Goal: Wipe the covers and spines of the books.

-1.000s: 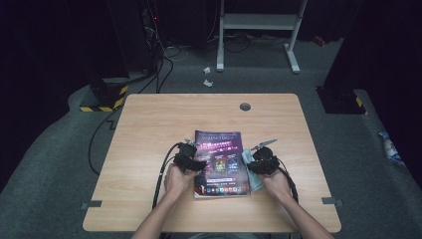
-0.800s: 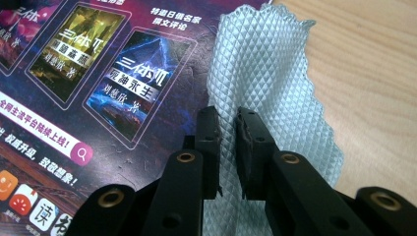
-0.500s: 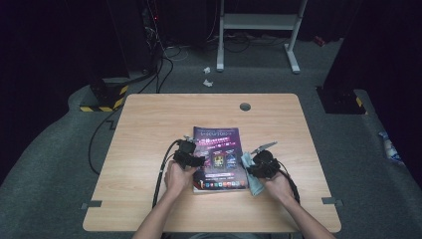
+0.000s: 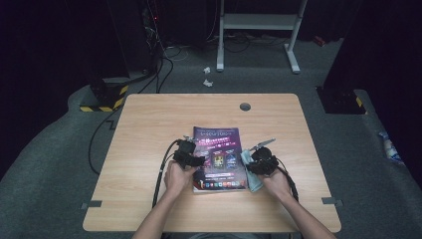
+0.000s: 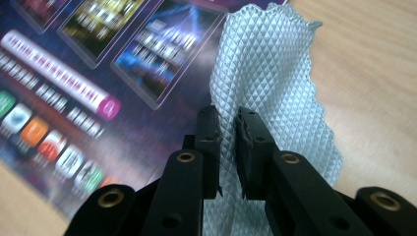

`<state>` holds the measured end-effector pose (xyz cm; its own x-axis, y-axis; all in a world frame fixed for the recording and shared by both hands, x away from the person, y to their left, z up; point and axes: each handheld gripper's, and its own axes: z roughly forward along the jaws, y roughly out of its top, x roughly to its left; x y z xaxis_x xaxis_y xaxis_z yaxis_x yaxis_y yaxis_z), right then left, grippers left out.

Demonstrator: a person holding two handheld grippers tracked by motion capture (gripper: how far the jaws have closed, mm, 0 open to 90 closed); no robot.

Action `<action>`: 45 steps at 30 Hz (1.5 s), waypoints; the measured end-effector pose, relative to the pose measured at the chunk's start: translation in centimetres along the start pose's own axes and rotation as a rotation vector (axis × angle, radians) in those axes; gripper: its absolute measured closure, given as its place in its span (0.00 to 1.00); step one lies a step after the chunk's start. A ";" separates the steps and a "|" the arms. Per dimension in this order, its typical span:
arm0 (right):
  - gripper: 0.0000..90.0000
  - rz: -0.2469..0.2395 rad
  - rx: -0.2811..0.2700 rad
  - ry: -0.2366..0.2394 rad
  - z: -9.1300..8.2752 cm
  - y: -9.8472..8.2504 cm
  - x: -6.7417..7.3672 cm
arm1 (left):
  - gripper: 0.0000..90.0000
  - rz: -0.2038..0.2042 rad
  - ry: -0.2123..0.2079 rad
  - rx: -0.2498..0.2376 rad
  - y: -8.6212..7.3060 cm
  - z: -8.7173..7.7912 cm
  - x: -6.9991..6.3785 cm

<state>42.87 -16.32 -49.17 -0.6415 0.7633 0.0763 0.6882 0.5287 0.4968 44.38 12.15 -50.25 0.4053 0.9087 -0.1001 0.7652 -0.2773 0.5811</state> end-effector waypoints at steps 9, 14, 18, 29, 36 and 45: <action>0.90 -0.061 -0.005 0.060 -2.1 -4.3 2.2 | 0.49 0.019 0.014 -0.001 0.0 0.0 0.0; 0.90 -0.015 -0.010 0.057 -1.7 -3.4 1.6 | 0.49 0.013 0.012 0.000 0.0 0.0 -0.1; 0.90 -0.031 -0.005 0.050 -1.7 -3.4 1.8 | 0.50 0.021 0.013 -0.002 0.0 -0.1 -0.2; 0.89 -0.074 0.017 0.159 -3.3 -6.4 4.5 | 0.53 0.030 0.018 -0.008 0.0 -0.1 -0.5; 0.89 -0.062 0.006 0.136 -3.0 -6.0 4.3 | 0.53 0.024 0.007 -0.010 -0.1 -0.1 -0.3; 0.89 0.000 0.007 0.058 -0.9 -1.7 1.4 | 0.53 0.015 -0.014 -0.016 -0.1 0.0 0.0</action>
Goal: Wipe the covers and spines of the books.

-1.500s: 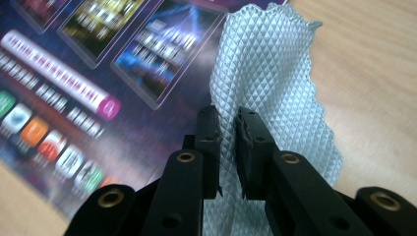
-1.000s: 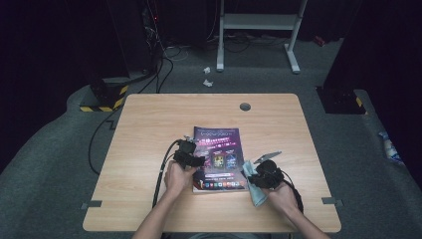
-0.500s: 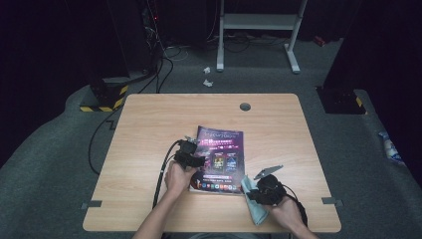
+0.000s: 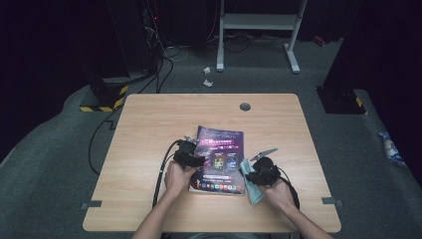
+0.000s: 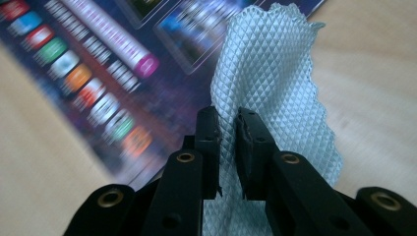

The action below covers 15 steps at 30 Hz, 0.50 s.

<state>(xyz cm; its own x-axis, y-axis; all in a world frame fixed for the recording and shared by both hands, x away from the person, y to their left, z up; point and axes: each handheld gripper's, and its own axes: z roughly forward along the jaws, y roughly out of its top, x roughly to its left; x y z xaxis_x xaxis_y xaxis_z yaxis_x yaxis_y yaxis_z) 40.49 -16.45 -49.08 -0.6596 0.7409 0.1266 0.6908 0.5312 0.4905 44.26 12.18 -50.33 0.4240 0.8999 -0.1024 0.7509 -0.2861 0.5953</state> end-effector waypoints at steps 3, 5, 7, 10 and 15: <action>0.89 0.023 0.001 -0.024 0.7 1.6 -1.1 | 0.53 -0.006 -0.010 -0.002 0.0 0.0 0.1; 0.89 0.033 -0.002 -0.041 1.1 2.5 -1.8 | 0.53 -0.004 -0.013 -0.004 -0.1 0.0 0.2; 0.89 0.052 -0.001 -0.053 1.5 3.3 -2.5 | 0.53 -0.004 -0.017 -0.005 -0.1 0.0 0.3; 0.89 0.089 -0.011 -0.075 2.1 4.6 -3.4 | 0.53 -0.014 -0.026 -0.006 -0.1 0.1 0.3; 0.89 0.130 -0.035 -0.104 3.0 6.3 -4.8 | 0.52 -0.014 -0.025 -0.009 -0.1 0.1 0.3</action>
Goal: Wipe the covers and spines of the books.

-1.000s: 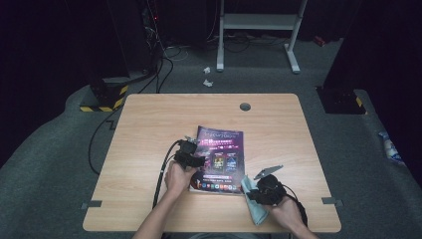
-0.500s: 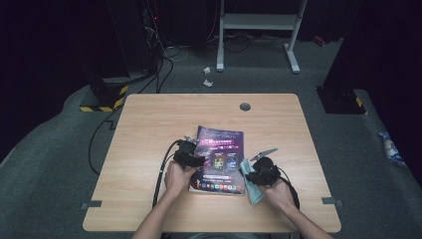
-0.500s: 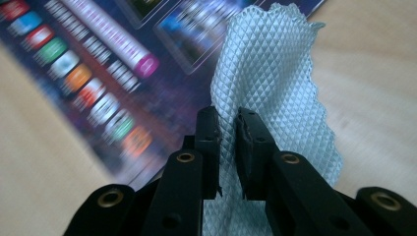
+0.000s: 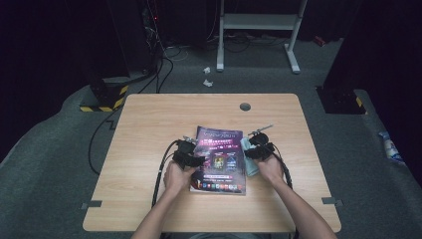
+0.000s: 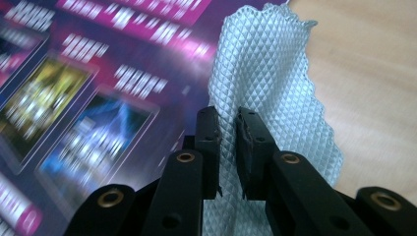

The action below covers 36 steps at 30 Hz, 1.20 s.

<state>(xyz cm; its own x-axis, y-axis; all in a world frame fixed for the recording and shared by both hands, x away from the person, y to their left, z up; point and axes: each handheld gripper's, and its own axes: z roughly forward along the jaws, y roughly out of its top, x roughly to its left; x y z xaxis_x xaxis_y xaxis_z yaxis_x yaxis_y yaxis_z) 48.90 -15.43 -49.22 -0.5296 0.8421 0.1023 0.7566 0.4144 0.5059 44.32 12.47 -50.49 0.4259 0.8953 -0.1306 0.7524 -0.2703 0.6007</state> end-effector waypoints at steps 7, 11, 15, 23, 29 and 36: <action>0.89 0.039 -0.041 -0.032 1.3 2.0 -1.2 | 0.52 -0.001 -0.001 -0.003 0.0 0.0 0.0; 0.89 0.065 -0.054 -0.025 1.7 2.4 -1.7 | 0.52 0.006 0.002 -0.004 0.0 0.0 0.0; 0.88 0.073 -0.078 -0.024 1.9 2.7 -2.2 | 0.52 0.001 -0.002 -0.002 0.0 0.0 0.0; 0.88 0.042 -0.090 -0.054 -0.1 1.2 -2.8 | 0.52 -0.005 -0.005 -0.001 0.0 0.0 0.2; 0.87 0.052 -0.093 -0.086 -2.2 -1.2 -4.3 | 0.48 -0.011 -0.029 0.035 -0.2 -0.5 0.4; 0.80 0.034 -0.101 -0.098 -3.4 -3.9 -4.7 | 0.45 0.006 -0.060 0.041 -0.9 -1.6 0.3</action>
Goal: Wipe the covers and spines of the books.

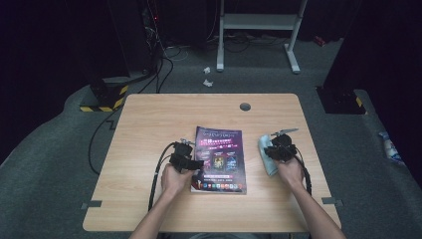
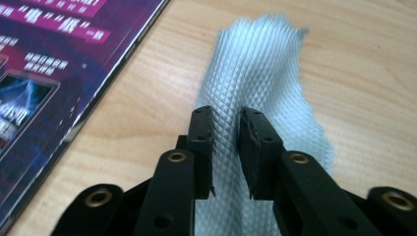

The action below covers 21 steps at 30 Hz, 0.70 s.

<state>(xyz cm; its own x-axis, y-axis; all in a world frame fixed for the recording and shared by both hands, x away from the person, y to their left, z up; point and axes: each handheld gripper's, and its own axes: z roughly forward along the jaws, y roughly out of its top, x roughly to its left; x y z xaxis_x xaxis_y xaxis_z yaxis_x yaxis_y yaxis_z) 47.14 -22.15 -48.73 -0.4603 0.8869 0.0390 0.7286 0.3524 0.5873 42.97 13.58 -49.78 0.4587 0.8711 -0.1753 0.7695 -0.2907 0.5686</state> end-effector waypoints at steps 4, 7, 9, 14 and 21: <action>0.76 -0.032 -0.004 0.005 -0.4 -0.8 0.6 | 0.45 -0.004 -0.006 -0.019 -0.1 -0.4 -0.2; 0.72 -0.028 -0.071 0.037 -1.0 -1.6 1.3 | 0.44 -0.008 -0.012 -0.042 0.0 -0.6 -0.1; 0.71 -0.045 -0.120 0.049 -1.5 -2.3 2.3 | 0.44 -0.010 -0.012 -0.043 0.1 -0.6 0.1; 0.68 -0.117 -0.159 0.092 -1.1 -3.8 5.1 | 0.43 -0.012 -0.012 -0.032 0.8 -0.2 0.4; 0.68 -0.165 -0.123 0.077 0.7 -4.2 6.5 | 0.43 -0.023 -0.010 -0.024 1.5 0.3 0.8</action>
<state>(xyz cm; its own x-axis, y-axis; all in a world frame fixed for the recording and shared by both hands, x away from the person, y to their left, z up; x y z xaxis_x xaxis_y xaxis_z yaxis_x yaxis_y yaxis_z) 41.44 -17.69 -51.54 -0.6091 0.7930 -0.0074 0.5748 0.4479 0.6848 44.64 13.70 -49.29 0.4454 0.8734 -0.1969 0.7694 -0.2609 0.5830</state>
